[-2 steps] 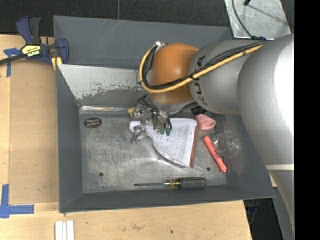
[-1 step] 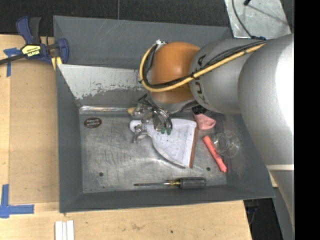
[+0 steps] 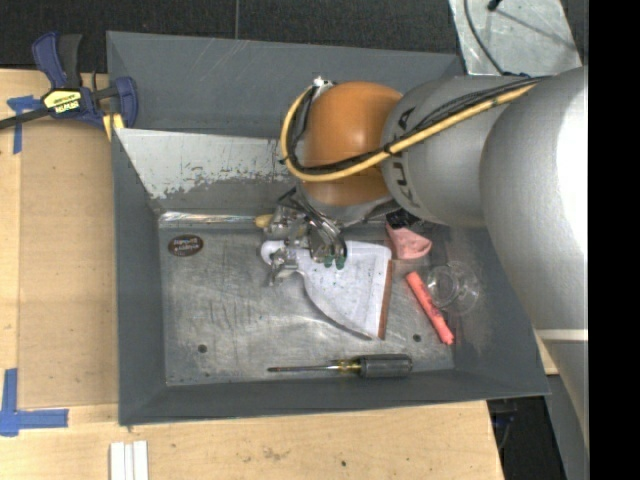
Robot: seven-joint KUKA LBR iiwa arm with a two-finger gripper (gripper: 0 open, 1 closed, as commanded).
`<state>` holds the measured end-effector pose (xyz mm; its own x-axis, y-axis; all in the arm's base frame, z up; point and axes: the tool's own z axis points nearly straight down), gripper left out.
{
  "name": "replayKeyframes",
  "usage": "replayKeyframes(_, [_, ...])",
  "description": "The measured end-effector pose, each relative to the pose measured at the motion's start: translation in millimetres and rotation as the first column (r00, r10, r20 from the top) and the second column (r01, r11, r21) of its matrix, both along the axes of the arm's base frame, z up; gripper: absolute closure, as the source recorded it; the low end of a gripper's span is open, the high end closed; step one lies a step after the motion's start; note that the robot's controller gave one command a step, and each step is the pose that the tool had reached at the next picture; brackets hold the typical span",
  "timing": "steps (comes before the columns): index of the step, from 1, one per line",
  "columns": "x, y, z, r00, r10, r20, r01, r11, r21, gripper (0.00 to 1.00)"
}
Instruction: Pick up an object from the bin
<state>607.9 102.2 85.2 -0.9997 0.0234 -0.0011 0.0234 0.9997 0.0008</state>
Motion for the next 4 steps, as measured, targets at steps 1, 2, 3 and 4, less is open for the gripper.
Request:
replayKeyframes(1, [-2.1, -0.4, 21.3, 1.000, 0.000, -0.007, 0.000, 1.000, -0.001, 1.00])
replayKeyframes(2, [-0.1, -0.1, 42.3, 1.000, 0.000, 0.000, 0.000, 1.000, 0.000, 1.00])
replayKeyframes(3, [0.8, 0.0, 56.6, 1.000, 0.000, 0.006, 0.000, 1.000, 0.001, 1.00])
replayKeyframes(4, [1.3, -0.1, 61.3, 1.000, 0.000, 0.007, 0.000, 1.000, 0.001, 1.00])
